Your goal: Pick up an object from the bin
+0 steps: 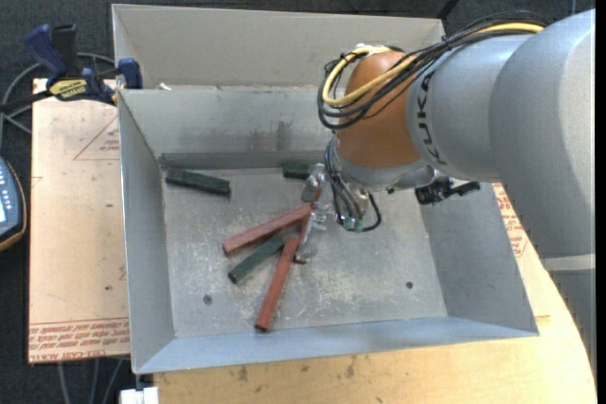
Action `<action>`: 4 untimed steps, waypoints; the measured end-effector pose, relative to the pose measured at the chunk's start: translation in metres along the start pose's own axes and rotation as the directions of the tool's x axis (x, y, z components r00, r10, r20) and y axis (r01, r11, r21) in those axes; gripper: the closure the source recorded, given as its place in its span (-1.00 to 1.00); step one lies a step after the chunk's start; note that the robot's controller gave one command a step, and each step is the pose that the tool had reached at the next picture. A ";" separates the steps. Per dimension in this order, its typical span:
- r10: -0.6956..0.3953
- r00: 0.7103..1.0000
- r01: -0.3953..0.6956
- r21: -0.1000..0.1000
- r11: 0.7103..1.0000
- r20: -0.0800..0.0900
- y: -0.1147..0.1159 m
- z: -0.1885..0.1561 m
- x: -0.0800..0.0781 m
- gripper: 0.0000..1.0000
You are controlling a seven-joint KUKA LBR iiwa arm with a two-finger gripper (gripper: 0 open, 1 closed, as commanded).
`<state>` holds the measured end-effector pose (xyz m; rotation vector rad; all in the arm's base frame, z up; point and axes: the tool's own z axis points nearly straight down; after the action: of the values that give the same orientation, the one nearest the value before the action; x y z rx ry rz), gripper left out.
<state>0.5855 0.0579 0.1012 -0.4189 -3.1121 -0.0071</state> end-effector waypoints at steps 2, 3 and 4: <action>-0.358 0.934 0.358 0.001 0.934 -0.004 0.056 0.031 0.000 -1.00; -0.359 0.933 0.359 0.002 0.933 0.002 0.058 0.030 -0.001 -1.00; -0.359 0.933 0.359 -0.001 0.933 0.010 0.060 0.027 -0.002 1.00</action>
Offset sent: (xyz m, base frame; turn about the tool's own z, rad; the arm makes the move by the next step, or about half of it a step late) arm 0.0108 0.0384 0.0164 -0.1235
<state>0.6033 0.1157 0.0743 0.1566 -3.1467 -0.0096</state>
